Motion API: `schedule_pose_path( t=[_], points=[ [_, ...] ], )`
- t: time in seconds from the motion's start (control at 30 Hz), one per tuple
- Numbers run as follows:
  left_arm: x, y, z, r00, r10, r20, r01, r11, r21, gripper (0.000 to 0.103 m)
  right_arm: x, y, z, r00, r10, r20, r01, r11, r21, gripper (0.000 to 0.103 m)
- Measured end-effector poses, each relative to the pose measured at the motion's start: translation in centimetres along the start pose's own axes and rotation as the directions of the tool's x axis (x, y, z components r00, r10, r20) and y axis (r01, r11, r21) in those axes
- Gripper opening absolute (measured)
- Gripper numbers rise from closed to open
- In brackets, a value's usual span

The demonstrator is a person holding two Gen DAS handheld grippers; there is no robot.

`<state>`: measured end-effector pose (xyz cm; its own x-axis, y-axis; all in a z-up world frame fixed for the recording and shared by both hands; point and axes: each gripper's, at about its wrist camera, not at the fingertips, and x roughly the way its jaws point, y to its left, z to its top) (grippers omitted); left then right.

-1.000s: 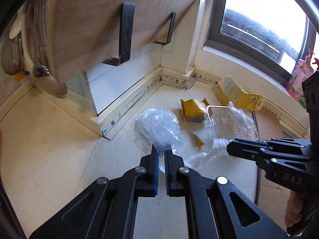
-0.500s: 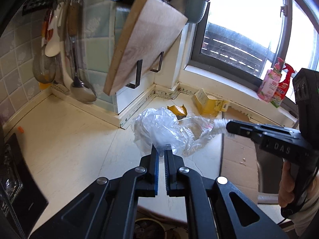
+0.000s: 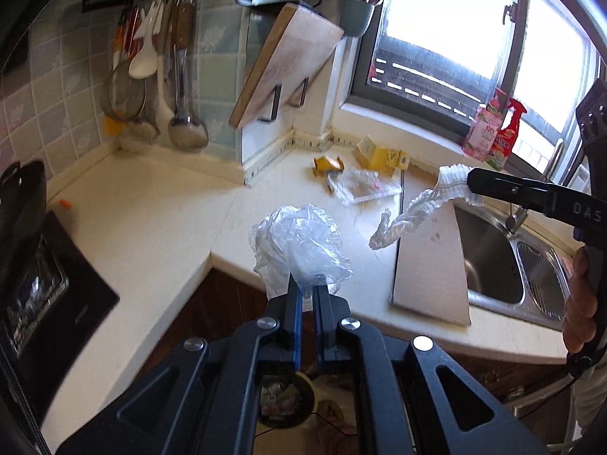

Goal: Collect trash
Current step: 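Carry the clear bag and white wrap down over the floor bin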

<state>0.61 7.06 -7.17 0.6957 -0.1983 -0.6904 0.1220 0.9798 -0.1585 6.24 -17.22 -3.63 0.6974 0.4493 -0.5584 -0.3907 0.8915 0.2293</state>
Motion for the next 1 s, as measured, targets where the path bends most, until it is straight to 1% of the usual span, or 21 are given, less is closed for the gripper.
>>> schedule_pose_path(
  t=[0.2,0.3,0.4,0.5,0.63,0.7,0.83,1.0],
  points=[
    [1.6,2.0,-5.7,0.994,-0.030,-0.108,0.025,0.998,-0.055,0.003,1.6,2.3,-5.6,0.993,0.019,-0.115,-0.017,1.000,0.017,0.006],
    [3.1,3.1,-8.5,0.985,-0.040,-0.166,0.026,0.996,-0.087,0.003,3.7,3.0,-8.7,0.980,0.032,-0.198,-0.024,0.999,0.042,0.006],
    [5.0,4.2,-11.5,0.973,-0.051,-0.227,0.024,0.992,-0.122,0.003,6.0,3.3,-11.4,0.961,0.039,-0.274,-0.024,0.998,0.059,0.006],
    [8.0,5.2,-14.9,0.951,-0.059,-0.304,0.012,0.988,-0.154,0.003,8.7,3.1,-14.1,0.939,0.047,-0.341,-0.021,0.997,0.078,0.006],
    [12.4,6.4,-19.3,0.915,-0.080,-0.394,0.002,0.981,-0.194,0.003,12.2,2.8,-17.1,0.914,0.037,-0.404,-0.002,0.996,0.085,0.006],
    [14.8,6.8,-21.6,0.898,-0.084,-0.433,-0.003,0.981,-0.196,0.003,14.2,2.5,-18.9,0.901,0.023,-0.434,0.011,0.997,0.076,0.006],
    [19.2,7.3,-25.0,0.867,-0.100,-0.487,0.007,0.982,-0.190,0.003,18.1,1.2,-21.8,0.874,0.020,-0.486,0.025,0.996,0.087,0.006],
    [24.6,7.4,-27.7,0.842,-0.116,-0.527,0.021,0.983,-0.183,0.004,22.1,-0.3,-24.9,0.846,0.011,-0.533,0.041,0.995,0.087,0.006]
  ],
)
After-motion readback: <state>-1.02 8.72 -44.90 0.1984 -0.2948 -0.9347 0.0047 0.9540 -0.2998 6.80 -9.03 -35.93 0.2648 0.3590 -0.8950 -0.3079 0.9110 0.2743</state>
